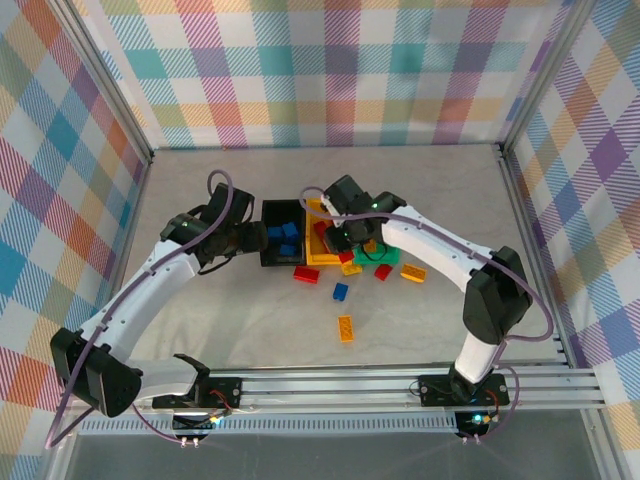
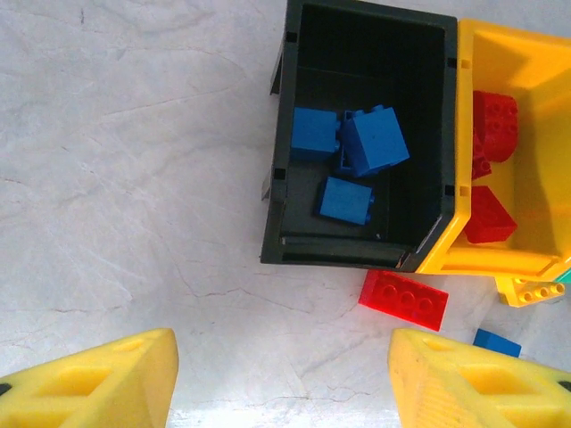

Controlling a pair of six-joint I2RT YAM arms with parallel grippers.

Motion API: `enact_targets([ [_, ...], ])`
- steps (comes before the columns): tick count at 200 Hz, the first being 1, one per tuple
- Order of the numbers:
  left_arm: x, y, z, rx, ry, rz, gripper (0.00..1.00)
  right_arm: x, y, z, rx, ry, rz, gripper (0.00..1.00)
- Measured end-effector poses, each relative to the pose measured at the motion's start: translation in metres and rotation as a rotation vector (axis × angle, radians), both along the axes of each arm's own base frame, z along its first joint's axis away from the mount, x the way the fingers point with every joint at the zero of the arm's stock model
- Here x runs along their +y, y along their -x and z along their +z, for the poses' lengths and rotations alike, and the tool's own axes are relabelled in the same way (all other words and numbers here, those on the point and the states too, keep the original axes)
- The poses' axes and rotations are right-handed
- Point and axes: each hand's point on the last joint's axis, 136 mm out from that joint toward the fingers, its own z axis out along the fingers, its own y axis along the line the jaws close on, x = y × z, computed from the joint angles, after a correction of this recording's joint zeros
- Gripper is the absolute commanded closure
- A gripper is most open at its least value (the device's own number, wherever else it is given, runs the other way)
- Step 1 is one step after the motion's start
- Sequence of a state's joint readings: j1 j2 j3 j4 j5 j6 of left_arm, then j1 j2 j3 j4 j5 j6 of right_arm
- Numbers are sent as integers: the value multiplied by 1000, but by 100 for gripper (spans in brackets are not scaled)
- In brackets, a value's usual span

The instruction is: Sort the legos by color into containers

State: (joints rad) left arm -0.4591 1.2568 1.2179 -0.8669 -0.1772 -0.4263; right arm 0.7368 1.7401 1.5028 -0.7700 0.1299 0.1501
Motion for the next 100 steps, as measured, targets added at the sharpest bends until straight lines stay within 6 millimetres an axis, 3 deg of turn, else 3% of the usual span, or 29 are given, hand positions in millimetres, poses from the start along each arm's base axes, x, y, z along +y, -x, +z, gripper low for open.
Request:
enact_targets([
  [33,0,2,5,-14,12,2,37,14,-29,10,-31,-28,-2,64],
  [67,-6,11,0,-7,21,-10,37,28,-60,1,-36,-46,-15,61],
  [100,-18,23,-12,22,21,-44,36,27,-87,-19,-13,-40,-53,45],
])
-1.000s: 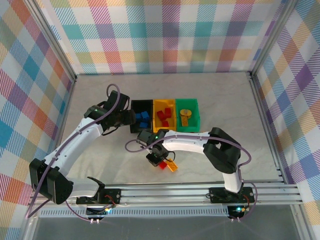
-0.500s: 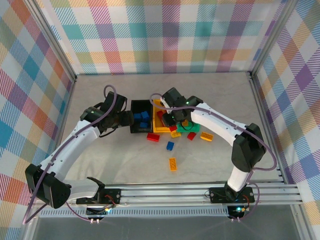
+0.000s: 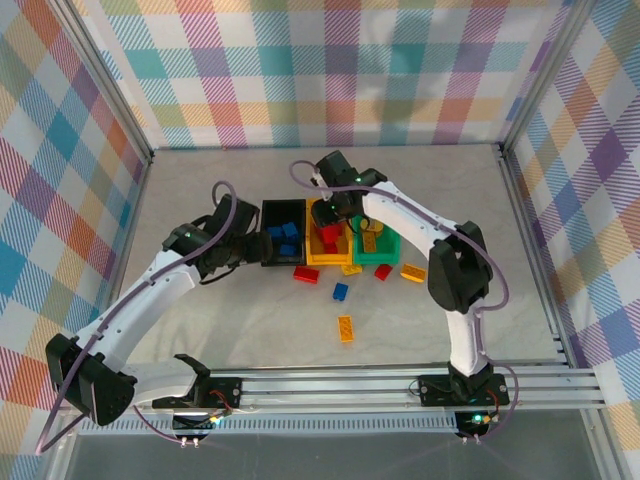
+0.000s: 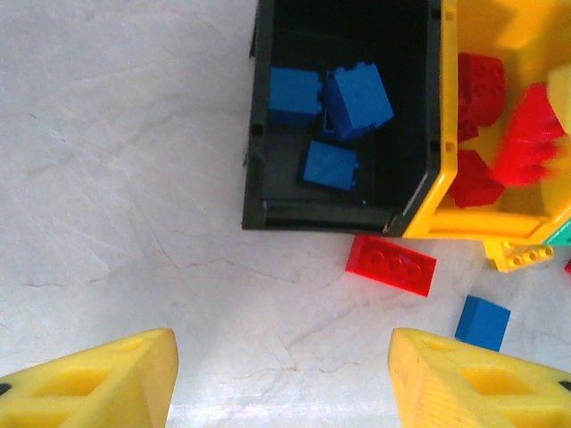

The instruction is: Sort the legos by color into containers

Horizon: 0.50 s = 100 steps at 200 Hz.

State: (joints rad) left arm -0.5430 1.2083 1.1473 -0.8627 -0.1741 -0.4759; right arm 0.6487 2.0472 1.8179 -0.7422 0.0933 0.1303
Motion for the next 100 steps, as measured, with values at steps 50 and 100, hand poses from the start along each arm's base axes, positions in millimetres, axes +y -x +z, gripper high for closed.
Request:
enact_targets([
  [50,-42,31,-18,45,25,-101,34,-8,-18,-1,1,-5,-36,34],
  [100,-113,73,-36,68,80,-177,31,-61,3,53,-54,-57,-121,29],
])
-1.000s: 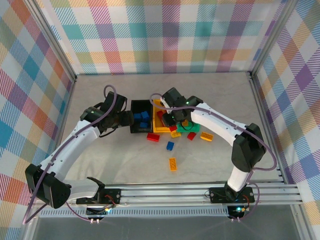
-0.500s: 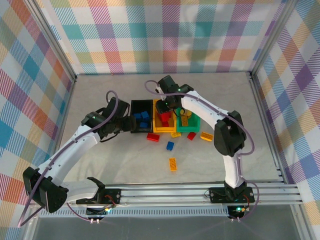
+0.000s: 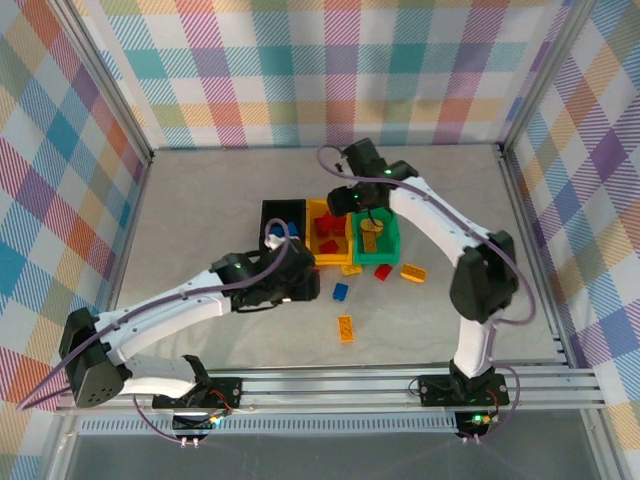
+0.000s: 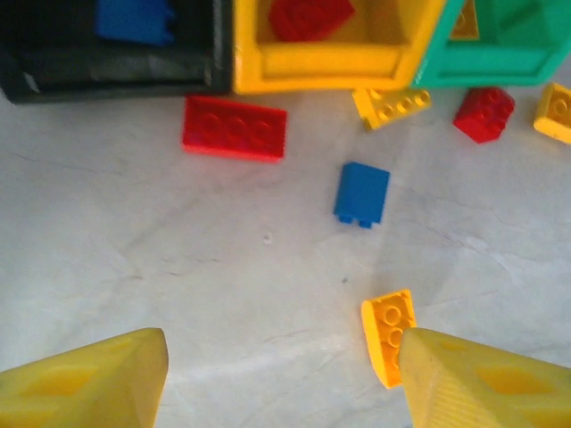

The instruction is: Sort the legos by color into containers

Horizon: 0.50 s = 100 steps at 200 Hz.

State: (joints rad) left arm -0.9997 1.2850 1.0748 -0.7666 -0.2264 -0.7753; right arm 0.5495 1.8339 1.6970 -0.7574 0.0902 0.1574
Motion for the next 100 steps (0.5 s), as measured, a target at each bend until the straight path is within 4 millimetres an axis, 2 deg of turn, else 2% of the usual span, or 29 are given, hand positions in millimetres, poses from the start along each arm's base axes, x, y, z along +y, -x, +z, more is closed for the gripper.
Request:
enact_targets([
  [15,-19,8,-15,20,-6,-2,31,-28,9,13,-18,-21,-56,29],
  [30,-35,15,-34,49,-39,-9,31,-57,18,13,-15,-31,-117,29],
  [62,-74,25,-71,108,-121,-56,32,-109,44,-24,76,-11,-234,28],
  [82,-93,34,-87,142,-148,-94,33,-127,62,-42,120,0,-271,27],
  [100,-98,39,-99,170,-168,-109,34,-138,74,-42,121,-10,-290,27],
])
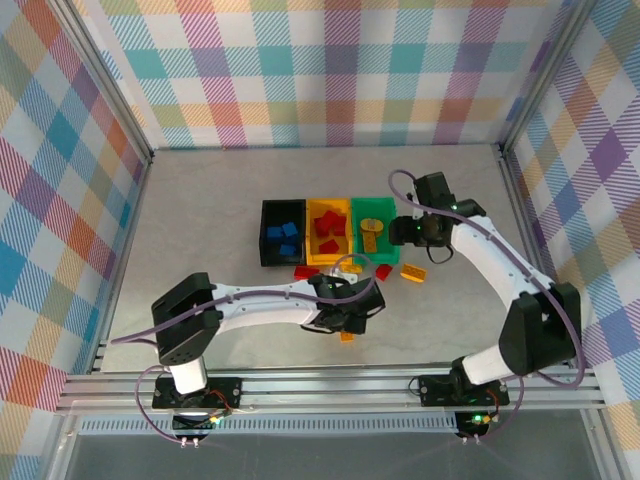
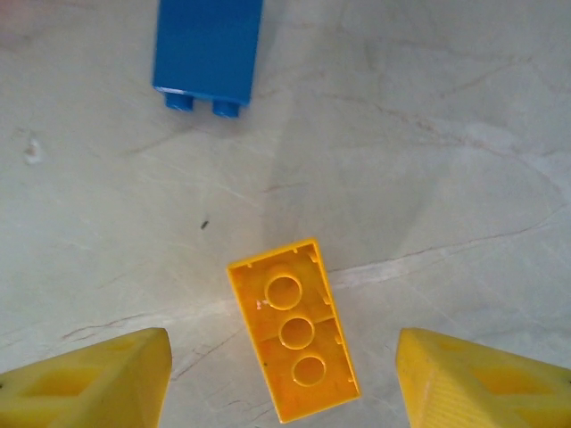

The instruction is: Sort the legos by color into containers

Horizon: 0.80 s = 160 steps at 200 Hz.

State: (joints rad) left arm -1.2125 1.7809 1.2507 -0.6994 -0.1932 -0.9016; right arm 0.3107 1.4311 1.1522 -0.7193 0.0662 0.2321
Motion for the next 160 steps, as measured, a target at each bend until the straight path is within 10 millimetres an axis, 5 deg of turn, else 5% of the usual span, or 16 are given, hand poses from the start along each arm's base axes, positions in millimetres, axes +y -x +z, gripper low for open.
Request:
enact_targets([
  [42,-6,1,-15,26,-30,-7,38,-15,14,15,-53,-24,-33,25],
  [93,-7,6,-40,73,-83,-28,48,-22,26,5,-31,-25,-57,25],
  [160,-17,3,-36,64,-72,-60,70,-30,32,19,-75,-39,-79,25],
])
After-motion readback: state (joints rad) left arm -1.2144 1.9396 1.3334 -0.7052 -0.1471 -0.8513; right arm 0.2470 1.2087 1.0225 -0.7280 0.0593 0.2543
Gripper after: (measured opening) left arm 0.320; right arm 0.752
